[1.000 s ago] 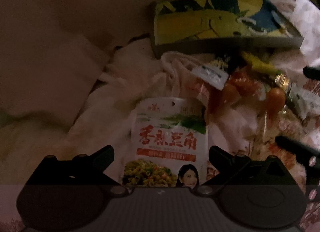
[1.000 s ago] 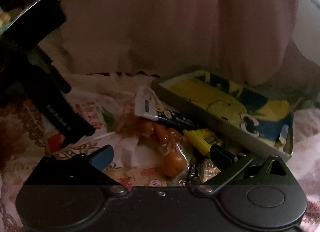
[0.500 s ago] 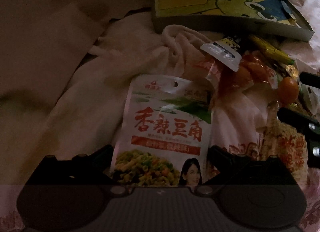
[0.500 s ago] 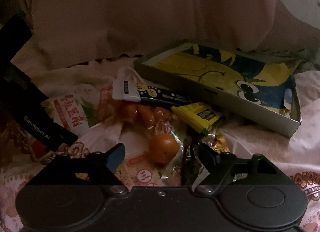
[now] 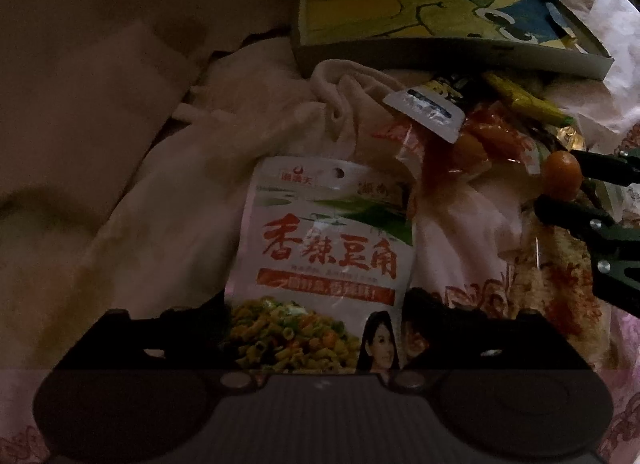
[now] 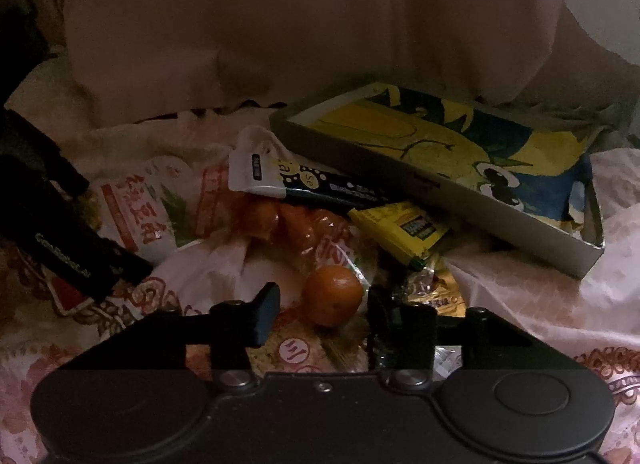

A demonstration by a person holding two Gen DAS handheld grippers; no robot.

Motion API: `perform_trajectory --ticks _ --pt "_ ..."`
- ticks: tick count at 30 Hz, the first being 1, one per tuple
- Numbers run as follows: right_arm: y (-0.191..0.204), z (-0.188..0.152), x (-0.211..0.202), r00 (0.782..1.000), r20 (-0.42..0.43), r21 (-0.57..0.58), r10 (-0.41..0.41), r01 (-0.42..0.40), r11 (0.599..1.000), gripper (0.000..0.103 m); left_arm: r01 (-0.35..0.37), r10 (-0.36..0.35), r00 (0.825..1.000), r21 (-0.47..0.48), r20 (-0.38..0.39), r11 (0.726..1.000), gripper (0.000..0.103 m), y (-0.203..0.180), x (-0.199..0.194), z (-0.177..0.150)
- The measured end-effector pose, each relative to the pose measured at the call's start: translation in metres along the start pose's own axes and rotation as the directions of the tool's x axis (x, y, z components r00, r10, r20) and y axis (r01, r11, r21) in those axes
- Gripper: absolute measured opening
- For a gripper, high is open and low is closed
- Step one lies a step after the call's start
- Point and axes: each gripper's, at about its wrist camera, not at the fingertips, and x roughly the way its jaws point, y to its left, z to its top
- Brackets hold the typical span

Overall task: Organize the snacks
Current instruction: 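Grasp the spicy green-bean snack bag with the left tool while the right tool grasps an orange fruit, then carry the bag with the left tool into the yellow box while the right tool drops the orange there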

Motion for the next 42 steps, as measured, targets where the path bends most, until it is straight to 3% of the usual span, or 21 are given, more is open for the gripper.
perform_trajectory --ticks 3,15,20,27,33,42 --pt "-0.002 0.001 -0.001 1.0 0.001 0.01 -0.012 0.012 1.0 0.039 0.0 0.0 1.0 -0.004 0.007 1.0 0.085 -0.001 -0.002 0.0" --pt "-0.001 0.0 -0.012 1.0 0.029 0.005 -0.001 0.001 1.0 0.035 0.047 -0.043 0.998 -0.116 0.042 0.992 0.071 0.014 -0.015 -0.004" --pt "0.002 0.002 -0.024 0.998 0.067 -0.003 0.012 -0.012 1.0 0.035 0.122 -0.107 0.991 -0.208 0.084 0.97 0.069 0.025 -0.027 -0.009" --pt "0.002 0.006 -0.042 0.992 0.123 0.002 0.02 -0.021 1.0 0.035 0.16 -0.122 0.978 -0.23 0.172 0.96 0.069 0.022 -0.051 -0.013" --pt "0.0 0.007 -0.056 0.986 0.168 0.01 0.018 -0.02 1.0 0.035 0.134 -0.101 0.984 -0.244 0.146 0.961 0.066 0.016 -0.053 -0.011" --pt "-0.003 0.008 -0.074 0.976 0.217 0.029 0.017 -0.023 0.999 0.035 0.116 -0.071 0.979 -0.238 0.189 0.964 0.065 0.004 -0.081 -0.017"
